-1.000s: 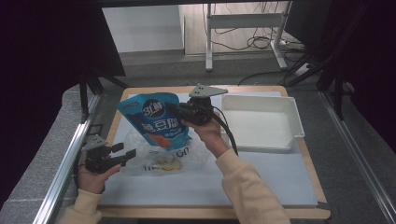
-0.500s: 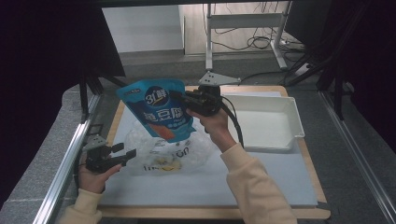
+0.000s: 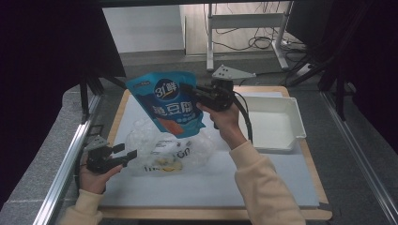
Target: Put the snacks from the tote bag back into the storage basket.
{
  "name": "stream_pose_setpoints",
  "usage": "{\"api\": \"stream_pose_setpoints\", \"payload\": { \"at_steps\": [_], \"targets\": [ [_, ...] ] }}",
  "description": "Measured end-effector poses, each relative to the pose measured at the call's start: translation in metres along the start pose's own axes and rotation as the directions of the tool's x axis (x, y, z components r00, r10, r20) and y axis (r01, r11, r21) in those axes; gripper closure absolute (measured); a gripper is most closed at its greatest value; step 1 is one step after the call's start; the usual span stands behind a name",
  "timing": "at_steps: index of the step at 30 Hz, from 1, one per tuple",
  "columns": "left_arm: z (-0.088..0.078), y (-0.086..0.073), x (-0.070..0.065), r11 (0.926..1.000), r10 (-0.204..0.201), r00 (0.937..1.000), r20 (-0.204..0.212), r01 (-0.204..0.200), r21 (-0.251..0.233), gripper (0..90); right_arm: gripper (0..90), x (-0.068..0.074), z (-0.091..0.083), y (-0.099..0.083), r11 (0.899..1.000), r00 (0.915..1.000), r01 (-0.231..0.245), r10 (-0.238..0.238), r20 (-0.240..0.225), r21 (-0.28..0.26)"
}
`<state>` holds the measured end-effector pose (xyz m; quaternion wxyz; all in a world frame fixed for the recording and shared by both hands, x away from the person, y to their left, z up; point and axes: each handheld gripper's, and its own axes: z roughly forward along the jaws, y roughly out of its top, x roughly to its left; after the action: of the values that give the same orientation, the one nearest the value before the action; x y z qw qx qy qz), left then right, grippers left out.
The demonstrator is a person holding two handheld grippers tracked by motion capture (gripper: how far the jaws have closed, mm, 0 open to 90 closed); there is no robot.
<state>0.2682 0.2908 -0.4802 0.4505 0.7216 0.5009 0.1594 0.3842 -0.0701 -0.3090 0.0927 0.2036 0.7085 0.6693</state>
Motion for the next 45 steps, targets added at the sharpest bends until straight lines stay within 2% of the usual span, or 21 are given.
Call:
{"api": "stream_pose_setpoints", "payload": {
  "at_steps": [24, 34, 45],
  "targets": [
    [0.001, 0.000, 0.000, 1.0000, 0.001, 1.0000, 0.002, -0.001, 0.003, 33.4, 89.0, -0.023, -0.040, 0.012, 1.000, 0.9967, -0.002, 0.005, 0.081, -0.029],
    [0.001, 0.000, 0.001, 1.0000, -0.003, 1.0000, 0.002, 0.003, 0.002, 33.5, 89.0, -0.037, -0.055, 0.014, 1.000, 0.9910, -0.006, 0.010, 0.134, -0.027],
    [0.001, 0.000, 0.001, 1.0000, -0.003, 1.0000, 0.002, 0.003, 0.002, 33.4, 89.0, -0.049, -0.071, 0.015, 0.998, 0.9851, -0.015, 0.024, 0.170, -0.053]
  ]
}}
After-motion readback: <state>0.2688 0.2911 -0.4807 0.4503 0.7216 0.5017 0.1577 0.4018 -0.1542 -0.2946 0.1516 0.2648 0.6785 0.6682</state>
